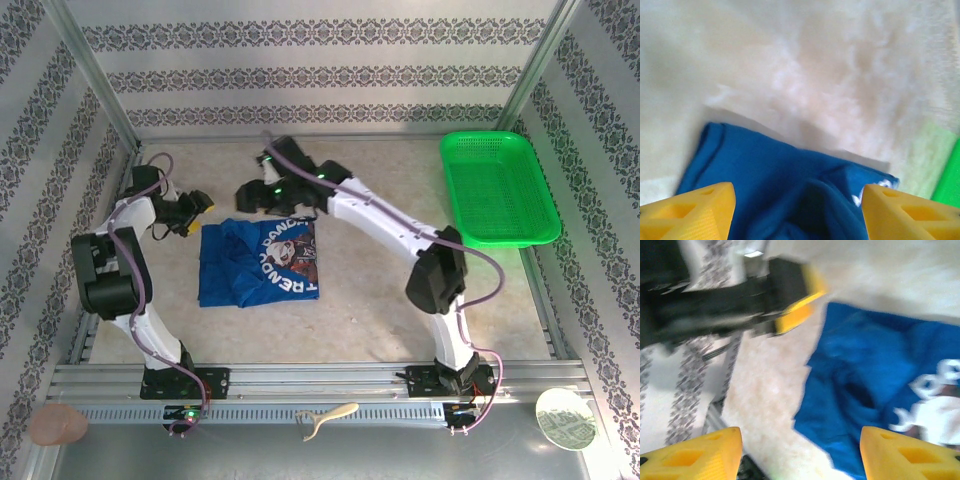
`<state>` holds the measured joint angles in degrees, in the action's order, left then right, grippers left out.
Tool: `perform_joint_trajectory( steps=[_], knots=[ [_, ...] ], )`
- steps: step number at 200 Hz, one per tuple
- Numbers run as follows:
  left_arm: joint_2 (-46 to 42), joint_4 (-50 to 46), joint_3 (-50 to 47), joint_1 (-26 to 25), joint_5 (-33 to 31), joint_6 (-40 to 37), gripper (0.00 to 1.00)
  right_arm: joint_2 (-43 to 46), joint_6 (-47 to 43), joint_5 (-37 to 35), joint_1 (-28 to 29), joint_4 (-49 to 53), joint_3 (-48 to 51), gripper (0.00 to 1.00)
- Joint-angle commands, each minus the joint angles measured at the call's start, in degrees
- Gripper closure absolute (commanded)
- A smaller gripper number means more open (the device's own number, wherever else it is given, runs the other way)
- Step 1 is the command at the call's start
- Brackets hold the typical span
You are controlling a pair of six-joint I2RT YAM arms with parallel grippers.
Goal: Fold the inside-out t-shirt
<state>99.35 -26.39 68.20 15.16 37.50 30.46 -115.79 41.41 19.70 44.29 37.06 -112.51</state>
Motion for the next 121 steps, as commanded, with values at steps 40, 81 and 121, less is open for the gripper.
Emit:
perform_joint_trajectory(
  steps=[40,81,121],
  knots=[
    [-13.7,1.0,-7.4,-20.3,-4.0,7.6,0.31,3.1,-3.2,-2.7,-10.8,-4.4,22.4,0.34],
    [-6.7,7.0,-5.5,-30.4,-7.3,12.2,0.30,-1.8,-2.3,0.8,-12.1,-6.9,22.3,0.34],
    [2.2,2.9,1.1,-31.5,-15.1,11.4,0.30,-4.8,2.9,-0.7,-10.4,-10.6,24.5,0.38]
  ],
)
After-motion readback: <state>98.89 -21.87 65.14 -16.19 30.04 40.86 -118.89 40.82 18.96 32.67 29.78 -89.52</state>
